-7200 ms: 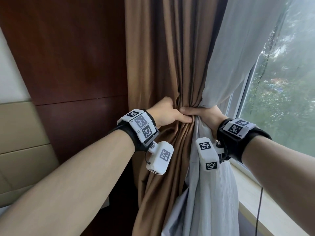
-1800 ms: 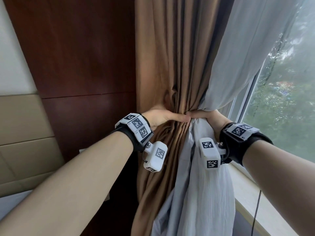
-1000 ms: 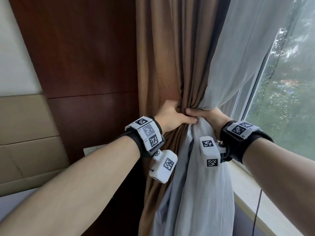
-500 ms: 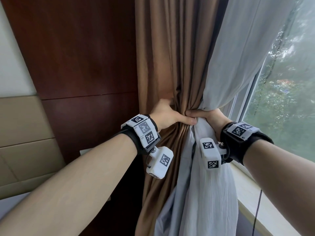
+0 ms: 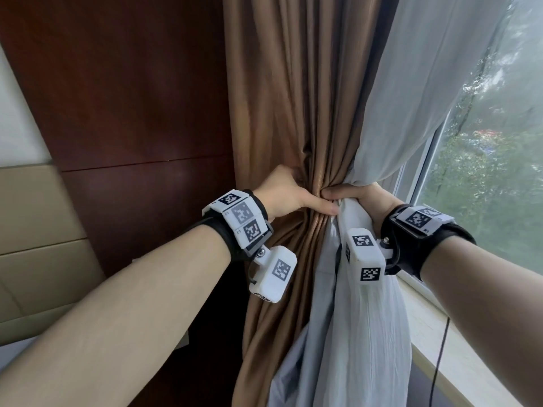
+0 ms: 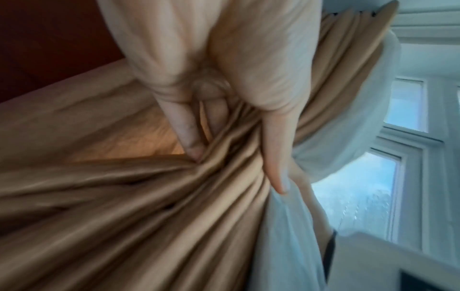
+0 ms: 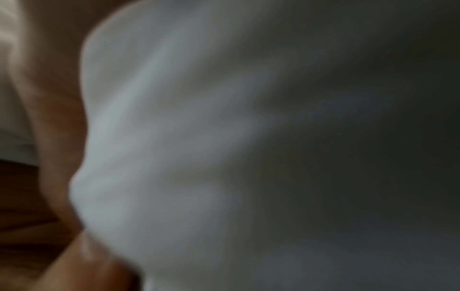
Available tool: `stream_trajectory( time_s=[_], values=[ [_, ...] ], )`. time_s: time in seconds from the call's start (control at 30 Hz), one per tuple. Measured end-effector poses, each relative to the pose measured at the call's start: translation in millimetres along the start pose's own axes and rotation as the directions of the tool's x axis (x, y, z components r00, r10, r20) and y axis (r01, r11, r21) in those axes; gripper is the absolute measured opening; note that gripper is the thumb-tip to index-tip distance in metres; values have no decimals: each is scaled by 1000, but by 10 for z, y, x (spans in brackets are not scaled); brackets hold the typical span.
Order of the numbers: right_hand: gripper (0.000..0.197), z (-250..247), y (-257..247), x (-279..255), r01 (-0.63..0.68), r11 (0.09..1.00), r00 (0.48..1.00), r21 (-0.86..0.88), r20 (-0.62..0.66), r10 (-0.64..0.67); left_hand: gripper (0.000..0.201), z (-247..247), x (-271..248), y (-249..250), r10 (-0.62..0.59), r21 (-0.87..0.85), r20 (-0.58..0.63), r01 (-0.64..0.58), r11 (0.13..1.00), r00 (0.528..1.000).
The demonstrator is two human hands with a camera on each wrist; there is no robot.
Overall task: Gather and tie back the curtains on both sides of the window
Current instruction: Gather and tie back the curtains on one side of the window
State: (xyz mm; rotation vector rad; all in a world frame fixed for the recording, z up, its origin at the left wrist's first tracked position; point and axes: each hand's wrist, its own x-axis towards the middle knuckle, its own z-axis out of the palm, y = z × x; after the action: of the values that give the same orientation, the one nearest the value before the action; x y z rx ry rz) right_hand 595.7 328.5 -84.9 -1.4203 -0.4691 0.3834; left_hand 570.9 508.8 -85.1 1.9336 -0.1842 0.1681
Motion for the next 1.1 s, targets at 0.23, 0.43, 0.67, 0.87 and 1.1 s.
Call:
stream_trajectory(
  time_s=[0.23,0.43,0.67,0.87,1.1],
  values=[
    [63,0,24,40,60,998,991,-11,-117,-61,118,-12,-9,-3,17,51,-225,-6,999,974],
    [57,46,-8,-39,36,999,999,-31,-40,-37,114,-191,54,7,-122,62,137,114,991,983],
    [45,-10,-90,-208,-80,997,993,-4,84,80,59,-110,50,-11,-182,-204,375,272,940,909],
    [27,66,-94,-233,-6,999,1000,37,13,5,67,17,-35,-4,-61,-257,312,146,955,948],
    [31,143,30,-69,180,981,975,-69,-123,-187,42,169,-130,-8,169,-90,79,-162,983,982]
  ],
)
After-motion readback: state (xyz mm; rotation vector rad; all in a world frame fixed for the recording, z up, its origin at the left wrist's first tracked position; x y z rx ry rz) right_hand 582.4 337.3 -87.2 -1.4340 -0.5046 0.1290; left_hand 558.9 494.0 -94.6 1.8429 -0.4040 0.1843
